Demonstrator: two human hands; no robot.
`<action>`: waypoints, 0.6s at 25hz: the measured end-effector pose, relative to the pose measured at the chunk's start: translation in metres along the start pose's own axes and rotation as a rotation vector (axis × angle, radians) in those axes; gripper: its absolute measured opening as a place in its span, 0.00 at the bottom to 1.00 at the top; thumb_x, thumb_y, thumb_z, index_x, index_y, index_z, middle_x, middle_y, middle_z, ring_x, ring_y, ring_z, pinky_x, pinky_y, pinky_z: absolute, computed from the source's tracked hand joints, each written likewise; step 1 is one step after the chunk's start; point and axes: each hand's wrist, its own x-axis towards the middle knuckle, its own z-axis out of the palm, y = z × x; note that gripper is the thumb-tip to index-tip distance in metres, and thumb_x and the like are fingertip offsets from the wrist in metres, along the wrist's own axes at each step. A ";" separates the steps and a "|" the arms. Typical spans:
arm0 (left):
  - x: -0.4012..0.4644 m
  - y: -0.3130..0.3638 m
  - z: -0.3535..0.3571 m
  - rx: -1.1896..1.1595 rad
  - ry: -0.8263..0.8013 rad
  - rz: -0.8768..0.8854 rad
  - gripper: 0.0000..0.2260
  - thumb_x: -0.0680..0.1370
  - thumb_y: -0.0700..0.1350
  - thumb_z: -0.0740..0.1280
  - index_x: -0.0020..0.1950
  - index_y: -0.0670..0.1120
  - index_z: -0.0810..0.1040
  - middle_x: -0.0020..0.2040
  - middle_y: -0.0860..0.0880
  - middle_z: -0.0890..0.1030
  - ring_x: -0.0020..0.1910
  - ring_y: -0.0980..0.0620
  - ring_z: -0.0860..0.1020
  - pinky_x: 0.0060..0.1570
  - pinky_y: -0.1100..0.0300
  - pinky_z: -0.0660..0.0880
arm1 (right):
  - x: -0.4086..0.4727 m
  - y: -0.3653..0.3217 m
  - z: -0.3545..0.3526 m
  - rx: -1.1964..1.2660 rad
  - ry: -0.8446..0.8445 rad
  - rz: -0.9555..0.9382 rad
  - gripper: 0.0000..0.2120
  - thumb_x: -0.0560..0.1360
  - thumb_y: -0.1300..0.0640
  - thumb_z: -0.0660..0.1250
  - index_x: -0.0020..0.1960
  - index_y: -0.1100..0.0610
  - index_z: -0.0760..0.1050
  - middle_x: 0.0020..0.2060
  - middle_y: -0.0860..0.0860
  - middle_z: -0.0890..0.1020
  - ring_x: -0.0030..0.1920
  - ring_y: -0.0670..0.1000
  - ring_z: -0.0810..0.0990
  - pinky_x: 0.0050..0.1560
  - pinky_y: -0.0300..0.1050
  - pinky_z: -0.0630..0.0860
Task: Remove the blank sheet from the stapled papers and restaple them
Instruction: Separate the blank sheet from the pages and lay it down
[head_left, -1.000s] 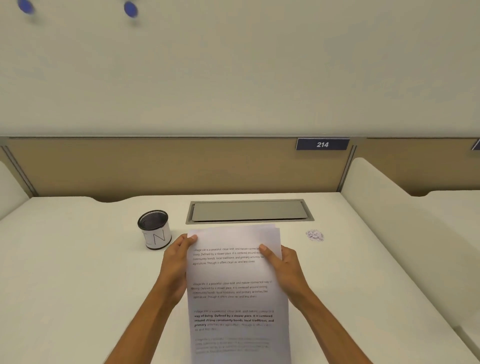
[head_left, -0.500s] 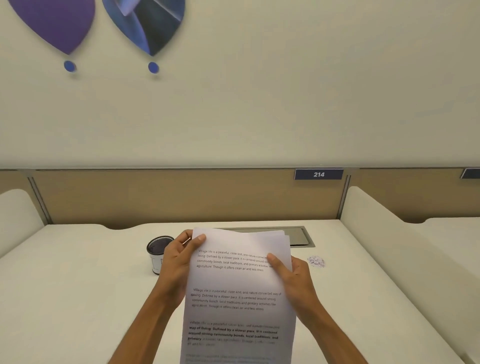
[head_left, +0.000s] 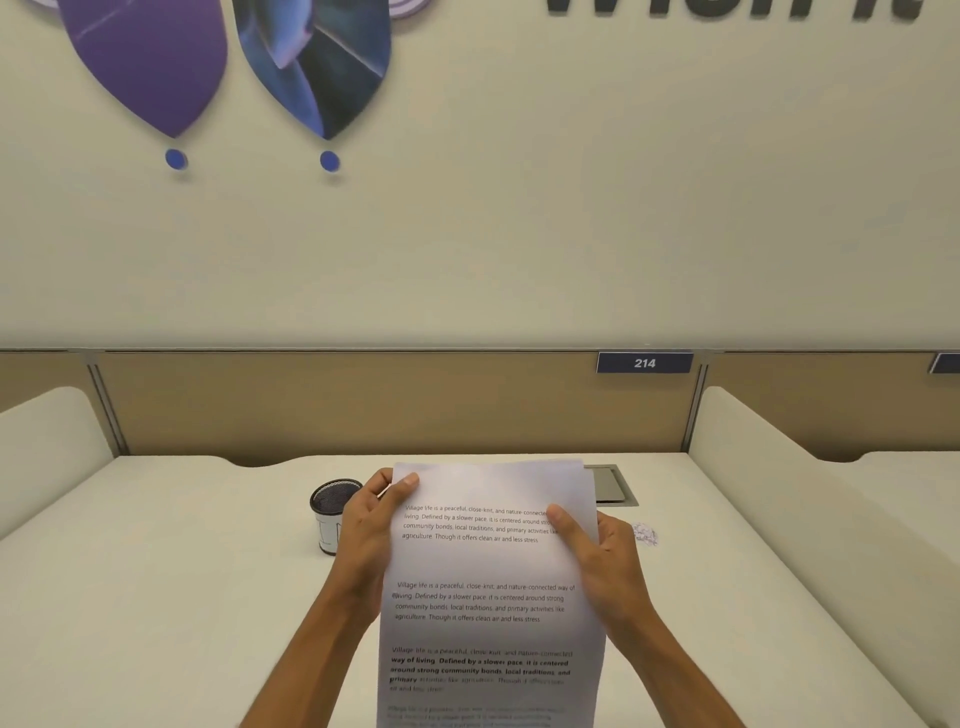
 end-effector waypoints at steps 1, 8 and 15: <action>-0.001 0.000 0.001 -0.013 0.010 0.005 0.07 0.79 0.39 0.64 0.54 0.38 0.75 0.40 0.40 0.83 0.34 0.46 0.82 0.33 0.55 0.80 | 0.000 -0.001 0.000 0.003 0.000 -0.002 0.13 0.76 0.55 0.68 0.42 0.66 0.80 0.36 0.59 0.85 0.33 0.54 0.82 0.33 0.44 0.78; -0.004 0.004 0.004 -0.036 0.036 0.062 0.03 0.78 0.38 0.65 0.47 0.38 0.75 0.34 0.44 0.82 0.29 0.49 0.80 0.29 0.60 0.77 | -0.001 -0.005 0.002 0.034 0.010 -0.005 0.14 0.76 0.55 0.68 0.42 0.68 0.79 0.37 0.60 0.84 0.34 0.56 0.81 0.35 0.48 0.78; 0.003 0.003 0.003 -0.058 0.042 0.049 0.03 0.77 0.40 0.66 0.48 0.40 0.76 0.39 0.41 0.81 0.32 0.47 0.79 0.34 0.57 0.78 | 0.001 -0.005 0.004 0.056 0.008 0.000 0.12 0.75 0.55 0.69 0.40 0.65 0.79 0.35 0.59 0.84 0.33 0.56 0.81 0.33 0.46 0.77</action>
